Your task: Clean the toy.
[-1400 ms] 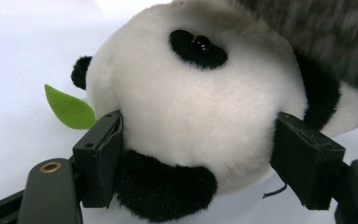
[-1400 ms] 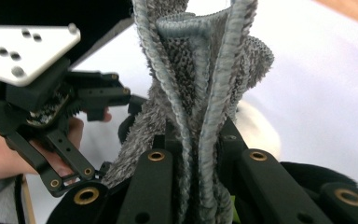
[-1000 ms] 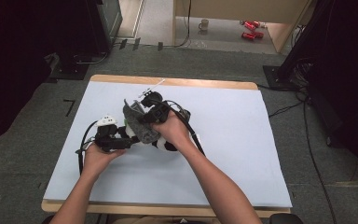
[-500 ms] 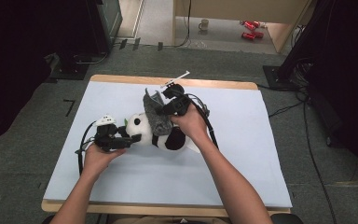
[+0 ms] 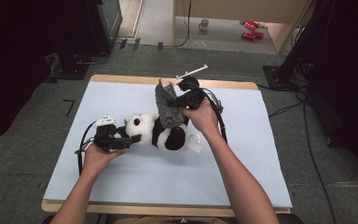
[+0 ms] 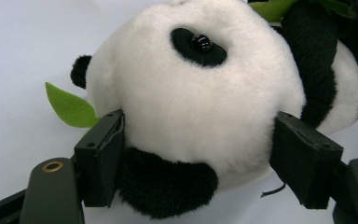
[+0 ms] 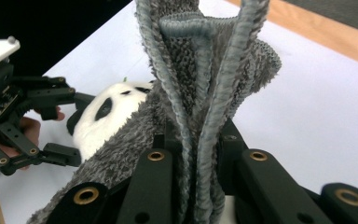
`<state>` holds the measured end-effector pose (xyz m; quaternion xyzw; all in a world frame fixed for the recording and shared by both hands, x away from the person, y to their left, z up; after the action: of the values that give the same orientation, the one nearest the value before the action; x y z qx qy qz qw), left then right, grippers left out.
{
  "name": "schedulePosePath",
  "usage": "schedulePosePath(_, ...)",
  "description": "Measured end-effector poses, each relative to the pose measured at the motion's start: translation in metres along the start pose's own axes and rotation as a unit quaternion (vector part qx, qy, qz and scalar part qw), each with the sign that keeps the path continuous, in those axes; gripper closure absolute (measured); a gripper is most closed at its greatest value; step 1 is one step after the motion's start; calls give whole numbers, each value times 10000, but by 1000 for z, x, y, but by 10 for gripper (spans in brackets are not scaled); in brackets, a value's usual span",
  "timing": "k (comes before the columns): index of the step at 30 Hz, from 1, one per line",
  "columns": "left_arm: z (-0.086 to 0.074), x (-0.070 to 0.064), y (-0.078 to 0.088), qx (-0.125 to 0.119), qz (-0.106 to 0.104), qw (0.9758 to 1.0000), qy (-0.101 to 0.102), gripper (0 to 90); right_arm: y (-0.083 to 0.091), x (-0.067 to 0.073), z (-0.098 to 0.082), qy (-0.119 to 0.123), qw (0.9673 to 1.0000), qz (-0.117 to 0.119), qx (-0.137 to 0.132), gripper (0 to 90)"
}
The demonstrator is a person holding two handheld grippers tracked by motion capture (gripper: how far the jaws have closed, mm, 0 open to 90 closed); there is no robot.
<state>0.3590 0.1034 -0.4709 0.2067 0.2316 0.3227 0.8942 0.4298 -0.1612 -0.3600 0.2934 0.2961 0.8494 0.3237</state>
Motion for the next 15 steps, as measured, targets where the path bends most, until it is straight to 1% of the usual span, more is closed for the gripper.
schedulePosePath(3, -1, 0, 0, 12, 1, 10000, -6, 249, 9, -7, 0, -69, 9999, -35, -93, 807)
schedulePosePath(6, -2, 1, 0, 48, 8, 10000, -41, 248, 19, -15, 0, -97, 9997, -184, -144, 807)
schedulePosePath(10, -2, 1, 0, 21, 0, 10000, -38, 248, 29, -25, -5, -225, 9994, -225, -166, 807)
schedulePosePath(12, -3, 1, 0, 7, -6, 10000, -46, 247, 31, -28, -7, -241, 9993, -210, -199, 807)
schedulePosePath(15, -3, 1, 0, 1, -9, 10000, -52, 243, 28, -32, -13, -273, 9993, -226, -150, 806)
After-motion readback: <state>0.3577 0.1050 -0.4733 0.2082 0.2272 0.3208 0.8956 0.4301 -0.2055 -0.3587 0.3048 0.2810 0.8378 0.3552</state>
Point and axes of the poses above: each handheld gripper's, and its own axes: y roughly backward along the jaws, z roughly out of its top, x roughly to its left, the point moved 3 cm from there along -y, roughly forward along the jaws, and after that the axes turned 2 degrees about -y, right-handed, at the moved point
